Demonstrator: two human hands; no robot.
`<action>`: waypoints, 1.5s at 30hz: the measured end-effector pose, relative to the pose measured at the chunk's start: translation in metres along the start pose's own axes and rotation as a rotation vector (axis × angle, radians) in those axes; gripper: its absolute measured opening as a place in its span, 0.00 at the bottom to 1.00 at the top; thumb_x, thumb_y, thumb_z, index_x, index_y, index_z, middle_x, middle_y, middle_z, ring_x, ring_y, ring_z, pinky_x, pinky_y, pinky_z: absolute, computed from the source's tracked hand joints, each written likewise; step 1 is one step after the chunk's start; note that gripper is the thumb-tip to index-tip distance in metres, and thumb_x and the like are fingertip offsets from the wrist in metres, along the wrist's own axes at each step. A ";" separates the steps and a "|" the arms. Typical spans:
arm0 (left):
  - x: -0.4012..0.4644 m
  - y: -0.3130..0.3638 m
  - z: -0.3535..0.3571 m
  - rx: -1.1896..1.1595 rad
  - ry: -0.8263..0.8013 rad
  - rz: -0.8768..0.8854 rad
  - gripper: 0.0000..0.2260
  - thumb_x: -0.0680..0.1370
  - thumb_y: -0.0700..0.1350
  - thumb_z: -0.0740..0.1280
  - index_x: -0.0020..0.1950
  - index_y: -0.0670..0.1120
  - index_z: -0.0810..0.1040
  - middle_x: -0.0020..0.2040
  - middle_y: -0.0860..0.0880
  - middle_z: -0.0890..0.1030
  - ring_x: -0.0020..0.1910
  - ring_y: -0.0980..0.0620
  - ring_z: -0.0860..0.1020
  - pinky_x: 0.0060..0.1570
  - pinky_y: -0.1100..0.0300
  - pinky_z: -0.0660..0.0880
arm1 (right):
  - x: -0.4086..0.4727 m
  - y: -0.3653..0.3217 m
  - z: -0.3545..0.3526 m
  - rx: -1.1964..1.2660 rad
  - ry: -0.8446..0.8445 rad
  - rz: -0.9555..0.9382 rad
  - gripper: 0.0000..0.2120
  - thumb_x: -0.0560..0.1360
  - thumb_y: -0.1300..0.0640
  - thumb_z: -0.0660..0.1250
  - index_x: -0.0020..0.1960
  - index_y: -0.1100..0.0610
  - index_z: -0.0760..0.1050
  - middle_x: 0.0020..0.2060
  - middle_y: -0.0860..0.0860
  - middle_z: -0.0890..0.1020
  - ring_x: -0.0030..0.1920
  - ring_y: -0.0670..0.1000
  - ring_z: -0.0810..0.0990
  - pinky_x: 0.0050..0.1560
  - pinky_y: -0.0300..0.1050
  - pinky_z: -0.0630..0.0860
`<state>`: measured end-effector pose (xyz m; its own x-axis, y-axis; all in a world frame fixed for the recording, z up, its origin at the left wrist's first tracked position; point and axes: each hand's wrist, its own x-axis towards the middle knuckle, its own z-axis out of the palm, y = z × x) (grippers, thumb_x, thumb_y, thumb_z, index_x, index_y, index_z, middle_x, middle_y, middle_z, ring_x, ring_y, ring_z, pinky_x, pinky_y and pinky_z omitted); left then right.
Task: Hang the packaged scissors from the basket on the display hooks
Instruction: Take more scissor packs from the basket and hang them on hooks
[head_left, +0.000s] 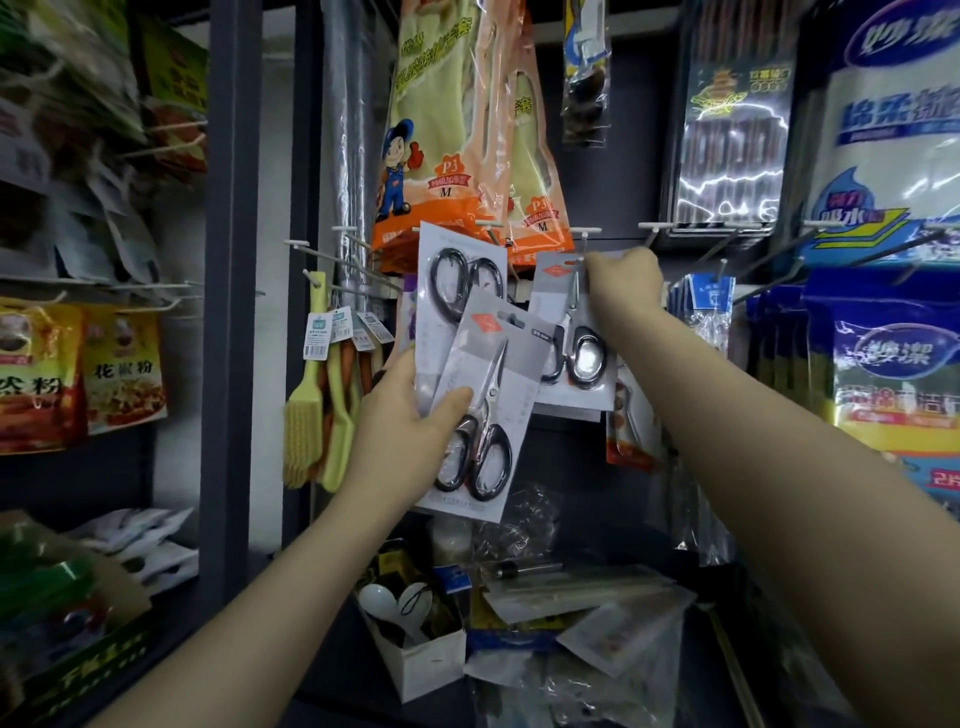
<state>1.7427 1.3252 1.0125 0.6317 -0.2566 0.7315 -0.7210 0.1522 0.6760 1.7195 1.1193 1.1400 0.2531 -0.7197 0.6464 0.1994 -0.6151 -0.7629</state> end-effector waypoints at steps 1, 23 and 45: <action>0.000 -0.001 -0.001 0.005 -0.004 -0.002 0.12 0.74 0.41 0.67 0.56 0.51 0.75 0.51 0.51 0.83 0.48 0.51 0.82 0.51 0.44 0.79 | 0.000 0.003 -0.001 -0.059 0.005 -0.022 0.09 0.75 0.56 0.62 0.50 0.62 0.71 0.47 0.59 0.76 0.45 0.57 0.75 0.35 0.42 0.66; -0.015 -0.024 -0.021 0.013 -0.039 -0.113 0.08 0.74 0.41 0.68 0.50 0.52 0.77 0.46 0.51 0.84 0.45 0.51 0.82 0.48 0.49 0.79 | -0.051 0.067 0.011 -0.559 0.070 -0.360 0.23 0.77 0.57 0.60 0.70 0.63 0.62 0.69 0.60 0.68 0.68 0.60 0.66 0.67 0.54 0.64; -0.041 -0.042 -0.037 -0.076 -0.089 -0.141 0.08 0.78 0.41 0.61 0.47 0.54 0.76 0.44 0.52 0.82 0.38 0.60 0.82 0.34 0.67 0.78 | -0.125 0.024 -0.023 0.479 -0.274 0.297 0.19 0.75 0.66 0.61 0.65 0.59 0.65 0.45 0.59 0.80 0.30 0.53 0.81 0.27 0.44 0.80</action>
<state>1.7571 1.3649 0.9573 0.6947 -0.3634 0.6208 -0.6014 0.1800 0.7784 1.6709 1.1870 1.0414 0.5840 -0.6897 0.4280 0.4696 -0.1430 -0.8712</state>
